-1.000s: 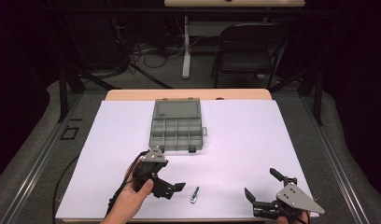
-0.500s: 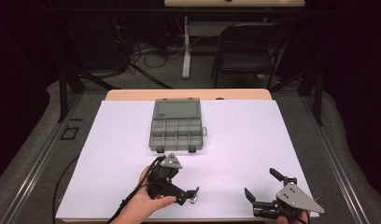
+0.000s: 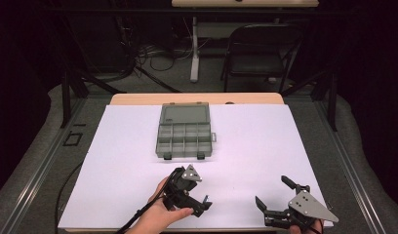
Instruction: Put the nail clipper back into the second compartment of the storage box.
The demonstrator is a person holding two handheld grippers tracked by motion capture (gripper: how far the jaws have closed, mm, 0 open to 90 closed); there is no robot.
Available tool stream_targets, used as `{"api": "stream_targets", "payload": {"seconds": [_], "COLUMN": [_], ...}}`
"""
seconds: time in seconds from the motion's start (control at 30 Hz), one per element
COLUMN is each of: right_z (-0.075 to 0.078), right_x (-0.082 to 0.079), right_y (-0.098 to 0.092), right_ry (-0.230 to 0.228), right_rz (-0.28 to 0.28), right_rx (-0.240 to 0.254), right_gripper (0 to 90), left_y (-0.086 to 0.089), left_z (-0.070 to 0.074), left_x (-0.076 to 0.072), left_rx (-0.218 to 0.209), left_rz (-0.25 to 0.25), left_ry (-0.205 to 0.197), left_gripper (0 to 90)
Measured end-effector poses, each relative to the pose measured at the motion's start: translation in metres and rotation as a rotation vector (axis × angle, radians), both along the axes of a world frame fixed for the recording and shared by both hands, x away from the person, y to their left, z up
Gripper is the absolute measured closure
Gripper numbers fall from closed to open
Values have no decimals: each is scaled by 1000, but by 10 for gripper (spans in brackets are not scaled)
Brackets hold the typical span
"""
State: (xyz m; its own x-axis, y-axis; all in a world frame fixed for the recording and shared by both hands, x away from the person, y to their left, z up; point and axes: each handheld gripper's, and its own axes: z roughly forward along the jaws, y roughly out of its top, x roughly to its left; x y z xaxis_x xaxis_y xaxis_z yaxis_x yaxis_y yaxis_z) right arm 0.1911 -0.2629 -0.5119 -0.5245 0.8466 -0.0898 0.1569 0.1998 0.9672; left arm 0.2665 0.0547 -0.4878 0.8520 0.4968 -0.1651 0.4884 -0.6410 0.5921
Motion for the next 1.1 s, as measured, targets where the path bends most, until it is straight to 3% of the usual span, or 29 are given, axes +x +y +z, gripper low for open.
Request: {"api": "stream_targets", "payload": {"seconds": [0.07,0.2,0.3,0.43,0.6,0.73,0.97,1.1], "right_z": [0,-1,0,0,-1,0,-1,-1], "right_x": [0,0,0,0,0,0,0,0], "right_y": [0,0,0,0,1,0,0,0], "right_ry": [1,10,9,10,6,10,13,14], "right_rz": [1,1,3,5,6,7,12,10], "right_rx": [0,2,1,1,2,1,-1,2], "right_gripper": [0,0,0,0,0,0,1,2], "left_y": [-3,-6,-10,-13,-16,-18,-19,-20], "left_z": [0,1,0,-1,-5,-11,-22,-25], "left_x": [-1,0,-1,-1,-2,-2,-2,-1], "left_rx": [23,46,95,112,140,148,201,191], "left_rz": [8,-4,-38,-45,-39,-34,3,8], "left_ry": [-12,-7,2,7,34,86,107,126], "left_gripper": [165,266,348,413,434,467,473,501]}}
